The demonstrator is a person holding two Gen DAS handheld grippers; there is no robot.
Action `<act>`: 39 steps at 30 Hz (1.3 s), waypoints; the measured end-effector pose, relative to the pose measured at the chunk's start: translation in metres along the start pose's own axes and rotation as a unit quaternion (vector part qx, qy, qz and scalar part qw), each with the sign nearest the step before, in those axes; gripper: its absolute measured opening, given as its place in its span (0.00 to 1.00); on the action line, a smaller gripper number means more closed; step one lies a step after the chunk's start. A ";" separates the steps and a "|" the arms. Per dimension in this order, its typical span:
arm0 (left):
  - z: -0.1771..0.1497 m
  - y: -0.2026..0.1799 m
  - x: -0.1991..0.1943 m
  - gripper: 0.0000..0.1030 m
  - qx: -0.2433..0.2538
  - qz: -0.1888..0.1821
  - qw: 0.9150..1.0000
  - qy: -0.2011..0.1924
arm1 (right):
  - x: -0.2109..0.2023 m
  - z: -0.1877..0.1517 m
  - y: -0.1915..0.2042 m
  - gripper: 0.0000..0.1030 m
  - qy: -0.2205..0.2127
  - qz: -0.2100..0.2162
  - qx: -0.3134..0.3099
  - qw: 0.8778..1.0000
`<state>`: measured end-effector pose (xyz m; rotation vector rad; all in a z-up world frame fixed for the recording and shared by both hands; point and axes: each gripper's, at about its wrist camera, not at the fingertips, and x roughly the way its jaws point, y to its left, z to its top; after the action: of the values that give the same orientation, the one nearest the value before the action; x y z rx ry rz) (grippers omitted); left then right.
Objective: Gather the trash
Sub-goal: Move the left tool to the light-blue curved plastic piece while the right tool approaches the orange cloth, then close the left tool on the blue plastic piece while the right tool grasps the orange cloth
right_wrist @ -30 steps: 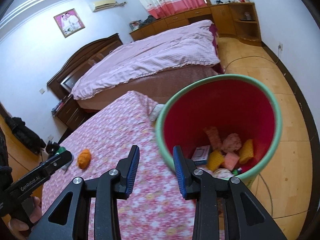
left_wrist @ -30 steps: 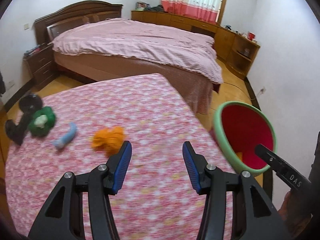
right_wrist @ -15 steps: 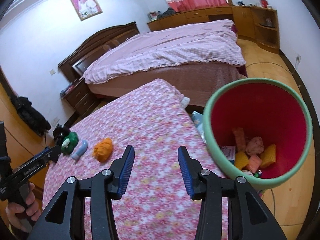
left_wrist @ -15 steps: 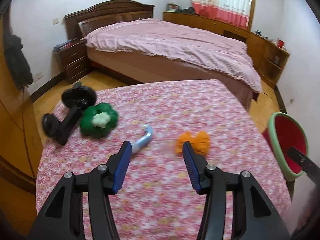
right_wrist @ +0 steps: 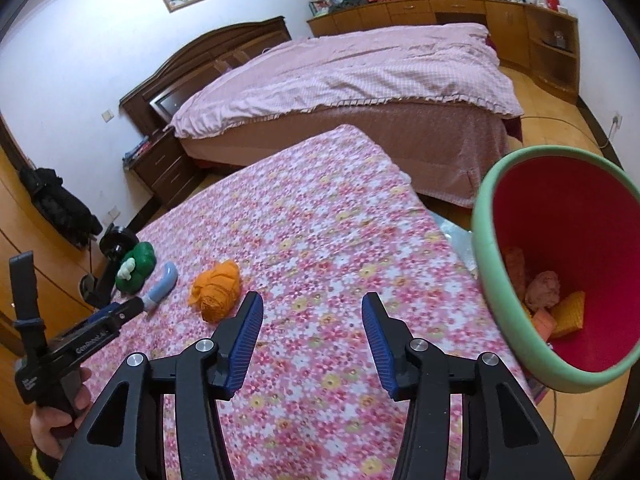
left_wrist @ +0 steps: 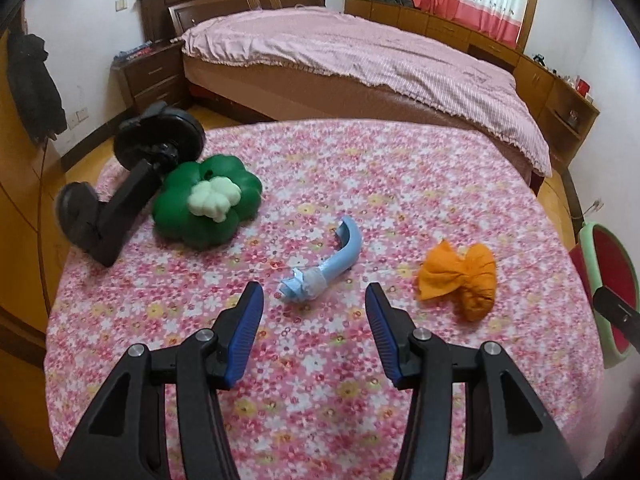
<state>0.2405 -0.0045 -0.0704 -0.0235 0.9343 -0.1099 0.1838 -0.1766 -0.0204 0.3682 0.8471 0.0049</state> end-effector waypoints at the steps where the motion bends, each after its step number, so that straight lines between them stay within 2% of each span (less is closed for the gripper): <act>1: 0.001 0.000 0.006 0.51 -0.001 -0.002 1.000 0.006 | 0.003 0.001 0.001 0.51 0.001 0.000 -0.002 1.000; 5: 0.002 0.001 0.023 0.51 -0.005 -0.005 1.000 0.019 | 0.014 0.005 0.004 0.51 0.007 0.000 -0.006 1.000; 11: 0.008 0.004 0.038 0.51 -0.015 0.007 1.000 0.003 | 0.030 0.010 0.009 0.51 0.018 -0.001 -0.009 1.000; 12: 0.008 0.004 0.038 0.49 -0.015 0.006 1.000 0.000 | 0.032 0.010 0.010 0.51 0.018 -0.001 -0.010 1.000; 13: 0.008 0.004 0.039 0.40 -0.014 0.002 1.000 -0.002 | 0.035 0.011 0.010 0.51 0.018 -0.001 -0.010 1.000; 15: 0.007 0.003 0.038 0.31 -0.008 0.000 1.000 -0.006 | 0.040 0.012 0.013 0.51 0.022 0.003 -0.009 1.000; 18: 0.003 0.009 0.029 0.25 -0.029 -0.022 0.999 -0.014 | 0.048 0.012 0.019 0.51 0.028 0.005 -0.013 1.000; 20: 0.000 0.016 0.019 0.25 -0.046 -0.035 0.998 -0.023 | 0.054 0.011 0.025 0.51 0.034 0.008 -0.018 0.999; 22: -0.002 0.021 0.008 0.25 -0.057 -0.034 0.997 -0.037 | 0.057 0.011 0.032 0.51 0.036 0.012 -0.022 0.999; 27: -0.007 0.037 -0.012 0.25 -0.086 -0.010 0.993 -0.083 | 0.066 0.011 0.052 0.51 0.041 0.023 -0.036 0.998; 34: -0.010 0.047 -0.001 0.25 -0.110 -0.018 0.991 -0.069 | 0.086 0.007 0.081 0.51 0.048 0.030 -0.061 0.997; 39: -0.010 0.049 -0.001 0.25 -0.109 -0.020 0.991 -0.069 | 0.100 0.003 0.088 0.51 0.059 0.038 -0.058 0.996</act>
<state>0.2357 0.0447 -0.0792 -0.2489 0.8047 -0.0425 0.2649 -0.0798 -0.0642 0.2931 0.9439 0.1476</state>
